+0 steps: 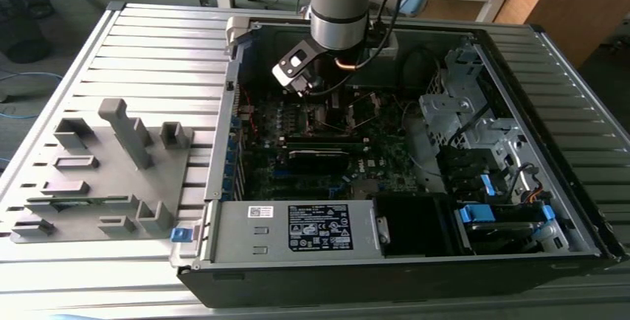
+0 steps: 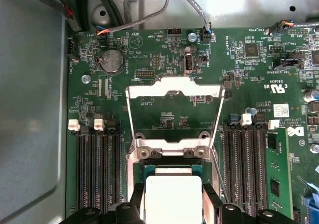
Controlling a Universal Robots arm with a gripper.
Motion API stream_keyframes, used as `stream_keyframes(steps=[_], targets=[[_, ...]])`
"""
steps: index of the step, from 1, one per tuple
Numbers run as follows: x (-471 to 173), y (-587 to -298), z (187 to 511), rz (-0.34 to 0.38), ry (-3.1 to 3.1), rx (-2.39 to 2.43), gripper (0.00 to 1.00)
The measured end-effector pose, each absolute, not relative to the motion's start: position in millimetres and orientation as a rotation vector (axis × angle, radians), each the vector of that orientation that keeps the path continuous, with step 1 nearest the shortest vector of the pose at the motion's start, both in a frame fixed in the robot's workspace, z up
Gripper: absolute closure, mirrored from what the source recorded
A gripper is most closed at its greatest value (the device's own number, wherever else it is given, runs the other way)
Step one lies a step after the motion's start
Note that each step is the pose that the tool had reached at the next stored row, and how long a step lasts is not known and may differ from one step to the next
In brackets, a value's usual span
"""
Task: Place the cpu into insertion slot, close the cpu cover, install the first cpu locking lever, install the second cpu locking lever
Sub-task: 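Place the cpu into insertion slot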
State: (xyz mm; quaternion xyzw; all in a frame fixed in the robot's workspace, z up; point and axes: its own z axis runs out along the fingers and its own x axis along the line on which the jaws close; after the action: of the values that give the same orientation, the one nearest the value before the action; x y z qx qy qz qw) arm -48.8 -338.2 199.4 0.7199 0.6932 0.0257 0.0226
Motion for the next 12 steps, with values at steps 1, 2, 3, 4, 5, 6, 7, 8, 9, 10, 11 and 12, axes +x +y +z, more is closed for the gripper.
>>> stream_keyframes(steps=[1,2,3,4,5,6,7,8,9,10,11,12], targets=[[-48.9,-338.2,199.4,0.080,2.147,2.230,0.46],[-48.8,-338.2,199.3,0.080,2.147,2.230,0.46],[-48.5,-338.2,199.3,0.080,2.147,2.230,0.46],[-48.3,-338.2,199.2,0.080,2.147,2.230,0.46],[-48.3,-338.2,199.2,0.080,2.147,2.230,0.46],[-48.3,-338.2,199.1,0.080,2.147,2.230,0.46],[-48.2,-338.2,198.8,0.080,2.147,2.230,0.46],[-48.2,-338.1,198.5,0.080,2.147,2.230,0.46],[-48.2,-338.2,198.2,0.080,2.147,2.230,0.46],[-48.2,-338.2,197.8,0.080,2.147,2.230,0.46],[-48.2,-338.2,197.3,0.080,2.147,2.230,0.46],[-48.2,-338.2,196.8,0.080,2.147,2.230,0.46]])
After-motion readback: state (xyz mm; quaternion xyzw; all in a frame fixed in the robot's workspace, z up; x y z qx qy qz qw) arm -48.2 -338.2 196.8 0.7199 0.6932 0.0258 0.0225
